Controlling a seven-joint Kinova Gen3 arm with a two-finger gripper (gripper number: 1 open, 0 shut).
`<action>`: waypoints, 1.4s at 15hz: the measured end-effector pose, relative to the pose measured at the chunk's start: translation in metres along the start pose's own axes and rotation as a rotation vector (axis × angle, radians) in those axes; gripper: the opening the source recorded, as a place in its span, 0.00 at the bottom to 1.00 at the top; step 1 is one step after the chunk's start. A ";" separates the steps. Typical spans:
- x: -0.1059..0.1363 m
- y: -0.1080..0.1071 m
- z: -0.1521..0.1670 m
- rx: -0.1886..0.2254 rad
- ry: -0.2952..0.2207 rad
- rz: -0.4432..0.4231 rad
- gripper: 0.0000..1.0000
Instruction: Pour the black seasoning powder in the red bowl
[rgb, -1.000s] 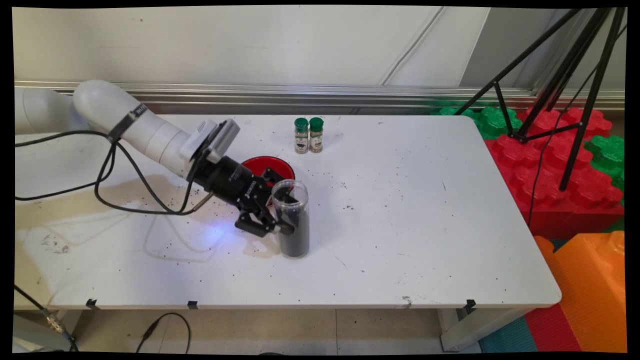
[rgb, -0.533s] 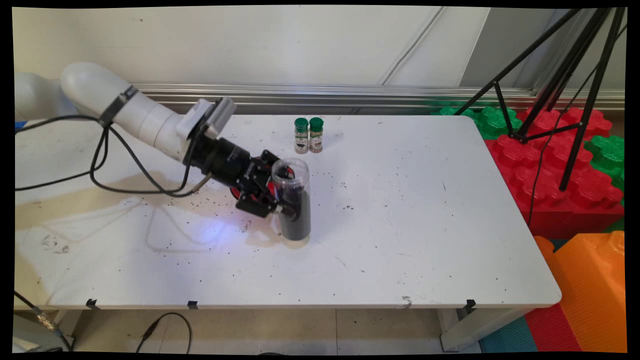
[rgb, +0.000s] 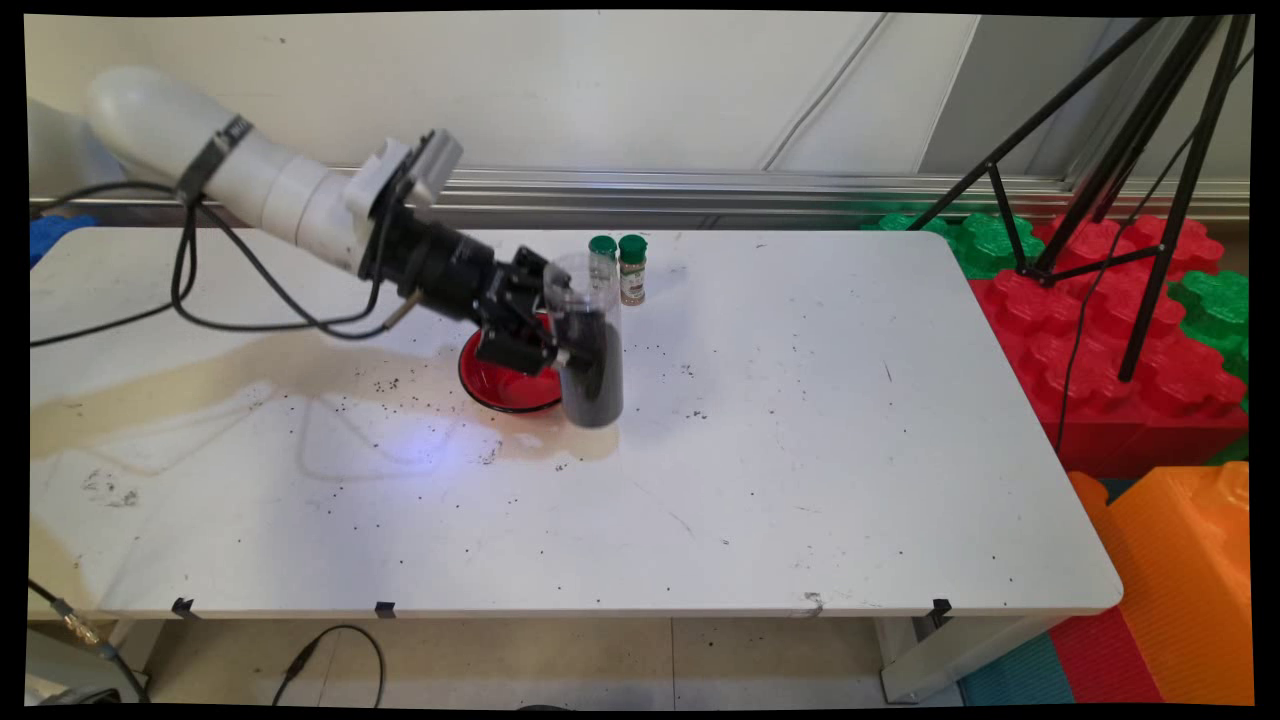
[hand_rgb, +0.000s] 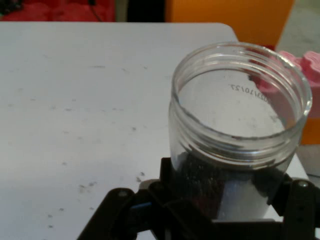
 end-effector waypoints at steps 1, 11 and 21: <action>0.004 -0.002 -0.003 0.014 0.001 -0.005 0.00; 0.036 -0.037 -0.045 0.177 0.010 -0.041 0.00; 0.033 -0.072 -0.080 0.270 -0.021 0.018 0.00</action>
